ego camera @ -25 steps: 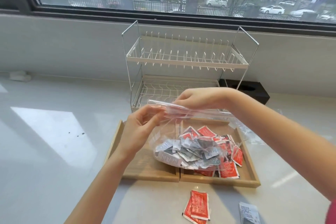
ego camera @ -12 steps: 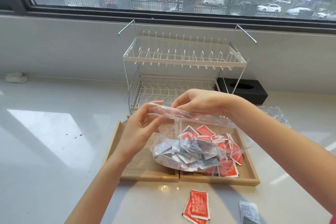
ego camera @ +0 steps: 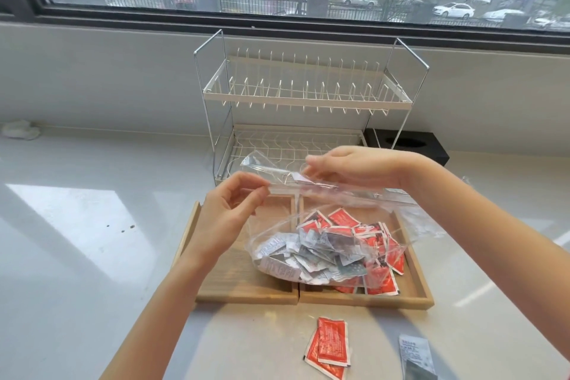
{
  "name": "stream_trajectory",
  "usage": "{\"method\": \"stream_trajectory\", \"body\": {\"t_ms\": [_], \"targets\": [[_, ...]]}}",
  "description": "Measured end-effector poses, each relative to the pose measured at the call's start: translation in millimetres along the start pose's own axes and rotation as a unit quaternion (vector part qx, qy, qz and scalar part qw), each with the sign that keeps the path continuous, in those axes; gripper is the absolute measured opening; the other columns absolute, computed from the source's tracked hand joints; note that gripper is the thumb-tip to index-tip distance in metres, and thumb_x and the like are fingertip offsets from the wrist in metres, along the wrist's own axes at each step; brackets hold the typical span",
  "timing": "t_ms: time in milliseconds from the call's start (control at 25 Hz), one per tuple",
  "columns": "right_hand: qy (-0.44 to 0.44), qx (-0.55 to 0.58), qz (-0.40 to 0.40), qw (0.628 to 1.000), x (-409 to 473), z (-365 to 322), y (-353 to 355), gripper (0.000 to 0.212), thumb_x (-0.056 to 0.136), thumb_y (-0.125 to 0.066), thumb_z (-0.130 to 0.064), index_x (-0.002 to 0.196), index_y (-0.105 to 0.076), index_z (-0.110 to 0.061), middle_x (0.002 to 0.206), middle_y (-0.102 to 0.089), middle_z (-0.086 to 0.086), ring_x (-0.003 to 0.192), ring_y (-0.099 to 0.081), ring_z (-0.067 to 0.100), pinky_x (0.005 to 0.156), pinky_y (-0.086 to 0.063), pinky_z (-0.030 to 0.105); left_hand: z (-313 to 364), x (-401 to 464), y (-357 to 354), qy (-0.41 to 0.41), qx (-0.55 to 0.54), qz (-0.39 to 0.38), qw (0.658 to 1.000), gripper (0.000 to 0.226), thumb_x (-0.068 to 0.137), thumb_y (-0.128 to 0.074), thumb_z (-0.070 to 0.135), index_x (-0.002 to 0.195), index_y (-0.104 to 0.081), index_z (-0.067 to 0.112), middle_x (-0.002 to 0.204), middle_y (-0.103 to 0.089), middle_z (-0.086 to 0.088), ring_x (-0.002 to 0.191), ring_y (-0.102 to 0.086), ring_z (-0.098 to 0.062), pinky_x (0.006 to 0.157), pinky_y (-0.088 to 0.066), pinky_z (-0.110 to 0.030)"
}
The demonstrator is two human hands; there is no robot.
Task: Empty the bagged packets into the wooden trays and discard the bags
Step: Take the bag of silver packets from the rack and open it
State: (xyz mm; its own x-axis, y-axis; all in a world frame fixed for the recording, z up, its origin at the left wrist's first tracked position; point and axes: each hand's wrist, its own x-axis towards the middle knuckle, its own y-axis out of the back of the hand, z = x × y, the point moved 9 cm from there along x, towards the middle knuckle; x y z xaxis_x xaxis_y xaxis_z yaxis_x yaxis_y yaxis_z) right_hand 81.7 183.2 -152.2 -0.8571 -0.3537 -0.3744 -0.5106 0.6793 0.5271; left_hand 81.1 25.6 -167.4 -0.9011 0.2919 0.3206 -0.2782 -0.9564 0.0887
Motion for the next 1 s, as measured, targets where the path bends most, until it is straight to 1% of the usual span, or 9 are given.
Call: {"method": "stream_trajectory", "body": {"t_ms": [80, 160, 240, 320, 440, 520, 680, 840, 1000], "targets": [[-0.035, -0.043, -0.061, 0.997, -6.8, 13.0, -9.3, 0.038, 0.093, -0.034, -0.047, 0.103, -0.065, -0.029, 0.092, -0.068, -0.021, 0.085, -0.062, -0.006, 0.072, -0.044, 0.000, 1.4, -0.5, -2.3, -0.004, 0.006, -0.005, 1.000, 0.017, 0.079, -0.063, 0.013, 0.075, -0.064, 0.030, 0.070, -0.067, 0.018, 0.064, -0.057, 0.004, 0.060, -0.044, -0.007], [-0.028, -0.049, -0.097, 0.994, -10.5, 15.6, -14.5, 0.034, 0.093, -0.037, -0.044, 0.094, -0.069, -0.034, 0.082, -0.068, -0.018, 0.078, -0.063, 0.001, 0.074, -0.049, 0.011, 2.9, -1.1, -4.7, -0.007, 0.006, -0.010, 1.000, 0.011, 0.076, -0.063, 0.021, 0.075, -0.064, 0.032, 0.071, -0.067, 0.018, 0.065, -0.058, 0.004, 0.061, -0.044, -0.007], [-0.008, -0.031, -0.074, 0.997, -9.6, 12.7, -9.1, 0.026, 0.092, -0.045, -0.038, 0.087, -0.069, -0.030, 0.072, -0.062, -0.014, 0.065, -0.057, 0.001, 0.065, -0.047, 0.013, 4.0, -1.9, -5.7, -0.010, 0.003, -0.011, 1.000, 0.009, 0.075, -0.062, 0.021, 0.077, -0.063, 0.030, 0.070, -0.067, 0.018, 0.064, -0.059, 0.003, 0.059, -0.043, -0.007], [0.015, 0.015, -0.017, 1.000, -8.5, 7.5, 4.1, 0.018, 0.089, -0.054, -0.031, 0.083, -0.068, -0.022, 0.065, -0.055, -0.010, 0.055, -0.047, 0.002, 0.057, -0.041, 0.012, 2.5, -2.7, -3.1, -0.008, -0.003, -0.004, 1.000, 0.012, 0.077, -0.062, 0.015, 0.077, -0.062, 0.027, 0.069, -0.067, 0.017, 0.062, -0.058, 0.004, 0.056, -0.043, -0.006], [0.063, 0.075, 0.042, 0.994, -13.7, -8.6, 22.0, 0.010, 0.083, -0.061, -0.023, 0.082, -0.067, -0.016, 0.059, -0.057, -0.012, 0.055, -0.049, 0.002, 0.056, -0.044, 0.012, -0.2, -2.5, 3.0, -0.004, 0.000, 0.010, 1.000, 0.020, 0.081, -0.061, 0.007, 0.076, -0.062, 0.027, 0.068, -0.066, 0.017, 0.059, -0.057, 0.003, 0.055, -0.043, -0.007], [0.091, 0.064, 0.078, 0.991, -20.3, -22.5, 32.5, 0.006, 0.080, -0.064, -0.021, 0.081, -0.068, -0.016, 0.063, -0.060, -0.010, 0.057, -0.052, 0.002, 0.059, -0.045, 0.011, 0.2, -1.7, 4.4, -0.006, 0.013, 0.011, 1.000, 0.019, 0.081, -0.061, 0.009, 0.077, -0.063, 0.028, 0.067, -0.066, 0.017, 0.059, -0.057, 0.003, 0.056, -0.043, -0.007], [0.139, 0.014, 0.154, 0.978, -35.4, -46.8, 45.8, 0.005, 0.079, -0.066, -0.017, 0.083, -0.068, -0.019, 0.083, -0.066, 0.004, 0.074, -0.057, 0.007, 0.072, -0.046, 0.019, 0.1, 0.0, 6.9, -0.011, 0.033, 0.019, 0.999, 0.022, 0.081, -0.062, 0.011, 0.077, -0.063, 0.033, 0.067, -0.066, 0.019, 0.060, -0.057, 0.005, 0.059, -0.042, -0.005], [0.176, -0.001, 0.153, 0.972, -38.2, -58.8, 41.0, 0.010, 0.085, -0.060, -0.019, 0.091, -0.068, -0.019, 0.081, -0.068, -0.006, 0.072, -0.060, -0.002, 0.067, -0.049, 0.009, -2.4, 2.3, 13.7, -0.011, 0.035, 0.035, 0.999, 0.025, 0.081, -0.061, 0.010, 0.075, -0.063, 0.034, 0.063, -0.065, 0.018, 0.057, -0.055, 0.005, 0.058, -0.041, -0.005], [0.067, -0.003, 0.113, 0.991, -22.9, -23.0, 43.6, 0.033, 0.096, -0.036, -0.030, 0.113, -0.061, -0.016, 0.101, -0.067, -0.004, 0.087, -0.062, 0.001, 0.074, -0.051, 0.017, -3.4, 1.9, 14.3, -0.012, 0.029, 0.034, 0.999, 0.027, 0.082, -0.060, 0.009, 0.075, -0.063, 0.035, 0.066, -0.066, 0.018, 0.060, -0.056, 0.005, 0.058, -0.042, -0.005]]}}
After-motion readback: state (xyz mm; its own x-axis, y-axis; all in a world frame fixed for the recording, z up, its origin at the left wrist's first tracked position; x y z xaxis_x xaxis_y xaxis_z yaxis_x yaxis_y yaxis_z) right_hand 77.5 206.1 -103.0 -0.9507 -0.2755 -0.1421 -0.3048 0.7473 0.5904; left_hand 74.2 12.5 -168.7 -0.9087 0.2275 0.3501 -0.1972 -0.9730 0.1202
